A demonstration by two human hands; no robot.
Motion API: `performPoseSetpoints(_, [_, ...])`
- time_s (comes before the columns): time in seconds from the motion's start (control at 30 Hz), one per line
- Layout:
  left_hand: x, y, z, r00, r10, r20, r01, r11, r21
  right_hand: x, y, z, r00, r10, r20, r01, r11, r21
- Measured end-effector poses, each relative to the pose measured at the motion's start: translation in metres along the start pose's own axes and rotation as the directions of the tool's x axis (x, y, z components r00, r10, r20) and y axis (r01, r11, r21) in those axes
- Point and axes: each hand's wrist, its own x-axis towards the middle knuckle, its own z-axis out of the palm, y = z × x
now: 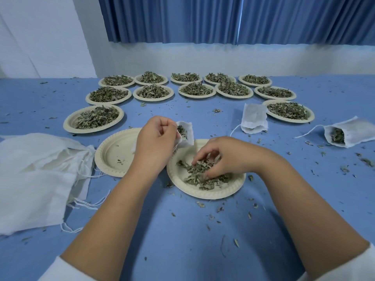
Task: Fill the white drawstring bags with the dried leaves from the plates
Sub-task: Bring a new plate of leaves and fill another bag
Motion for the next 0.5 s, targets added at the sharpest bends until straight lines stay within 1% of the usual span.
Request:
performPoseSetpoints(0.1, [0.001, -0.001, -0.001, 1.000, -0.002, -0.003, 0.002, 1.000, -0.003, 0.003, -0.001, 0.004, 0.999, 0.003, -0.050, -0.003, 1.000, -0.013])
performPoseSetpoints(0.27, [0.002, -0.002, -0.001, 1.000, 0.005, -0.008, -0.005, 1.000, 0.012, 0.005, -0.002, 0.004, 0.997, -0.019, -0.075, 0.019, 1.000, 0.009])
performPoseSetpoints(0.37, [0.002, -0.002, -0.003, 1.000, 0.003, -0.017, -0.003, 1.000, 0.011, 0.002, -0.001, -0.003, 0.988, -0.071, -0.135, 0.083, 0.993, 0.087])
performPoseSetpoints(0.43, [0.002, -0.001, -0.003, 1.000, 0.000, -0.015, 0.000, 1.000, 0.016, 0.000, 0.000, -0.007, 0.976, -0.077, -0.204, 0.117, 0.974, 0.195])
performPoseSetpoints(0.5, [0.001, 0.000, -0.003, 1.000, -0.008, -0.011, 0.008, 1.000, 0.014, -0.002, 0.000, -0.011, 0.963, -0.066, -0.263, 0.152, 0.934, 0.324])
